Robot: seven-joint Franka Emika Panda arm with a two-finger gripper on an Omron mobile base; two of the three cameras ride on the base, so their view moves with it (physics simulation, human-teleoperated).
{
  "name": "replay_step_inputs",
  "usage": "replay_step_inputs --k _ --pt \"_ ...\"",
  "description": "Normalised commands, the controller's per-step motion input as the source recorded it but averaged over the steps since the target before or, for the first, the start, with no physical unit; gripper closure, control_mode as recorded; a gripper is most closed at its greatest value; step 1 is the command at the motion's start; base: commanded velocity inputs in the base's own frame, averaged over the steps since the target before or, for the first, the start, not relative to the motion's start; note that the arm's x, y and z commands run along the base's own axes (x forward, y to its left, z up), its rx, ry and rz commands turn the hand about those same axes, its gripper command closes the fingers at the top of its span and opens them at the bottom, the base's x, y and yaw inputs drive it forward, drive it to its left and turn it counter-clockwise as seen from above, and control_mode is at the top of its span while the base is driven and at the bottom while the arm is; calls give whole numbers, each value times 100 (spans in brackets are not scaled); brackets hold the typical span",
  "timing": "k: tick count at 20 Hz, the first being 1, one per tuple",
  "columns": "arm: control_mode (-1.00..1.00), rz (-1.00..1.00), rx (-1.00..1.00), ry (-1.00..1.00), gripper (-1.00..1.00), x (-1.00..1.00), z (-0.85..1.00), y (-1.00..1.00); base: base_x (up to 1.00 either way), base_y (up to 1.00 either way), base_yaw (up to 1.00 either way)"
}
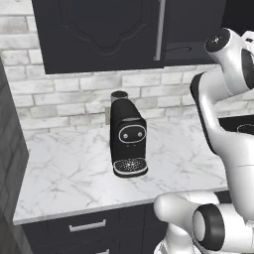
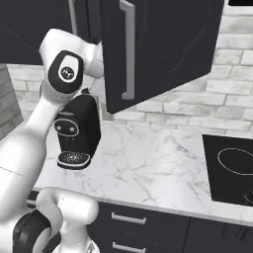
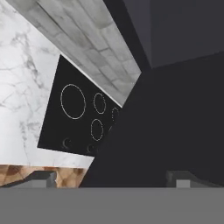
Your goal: Open the cabinet and move the ladle to the pot. Then close the cabinet.
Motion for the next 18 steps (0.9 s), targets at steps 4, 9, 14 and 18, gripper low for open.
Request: replay_step_inputs --k 4,9,14,18 --pt "-100 -3 0 0 -100 -39 0 -94 0 0 0" --pt "-100 -1 0 0 -100 -13 0 -93 0 0 0" --pt "-100 0 5 1 -100 0 -1 -82 0 0 0" --pt "-100 0 8 0 -100 -3 -5 -36 0 0 0"
